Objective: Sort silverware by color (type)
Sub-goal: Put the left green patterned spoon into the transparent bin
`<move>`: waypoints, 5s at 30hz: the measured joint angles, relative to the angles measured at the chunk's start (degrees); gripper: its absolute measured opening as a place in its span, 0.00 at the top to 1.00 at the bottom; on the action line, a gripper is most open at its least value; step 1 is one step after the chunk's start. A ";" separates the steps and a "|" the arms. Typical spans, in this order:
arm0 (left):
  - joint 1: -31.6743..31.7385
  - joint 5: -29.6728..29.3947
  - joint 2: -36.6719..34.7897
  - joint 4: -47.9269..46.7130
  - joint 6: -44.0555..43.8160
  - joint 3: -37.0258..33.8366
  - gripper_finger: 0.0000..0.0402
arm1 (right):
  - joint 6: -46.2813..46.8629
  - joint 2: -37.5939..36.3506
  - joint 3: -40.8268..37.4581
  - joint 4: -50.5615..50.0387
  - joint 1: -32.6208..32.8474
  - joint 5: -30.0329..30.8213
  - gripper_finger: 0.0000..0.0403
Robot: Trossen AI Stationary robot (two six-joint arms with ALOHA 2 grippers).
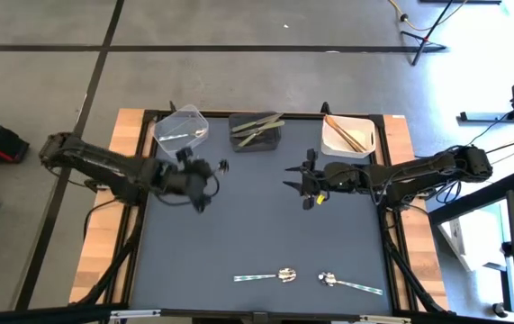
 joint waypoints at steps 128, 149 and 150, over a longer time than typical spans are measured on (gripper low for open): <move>-24.20 9.84 63.71 29.00 -20.65 35.69 0.77 | 31.56 -2.34 -0.07 -8.50 46.15 3.79 0.57; -24.78 5.13 56.07 23.16 -12.97 35.36 0.91 | 24.99 -0.41 -0.07 -6.79 45.96 11.43 0.57; -24.75 3.96 55.19 21.50 -12.50 35.36 0.91 | 23.58 -0.46 -0.07 -6.81 45.96 13.11 0.57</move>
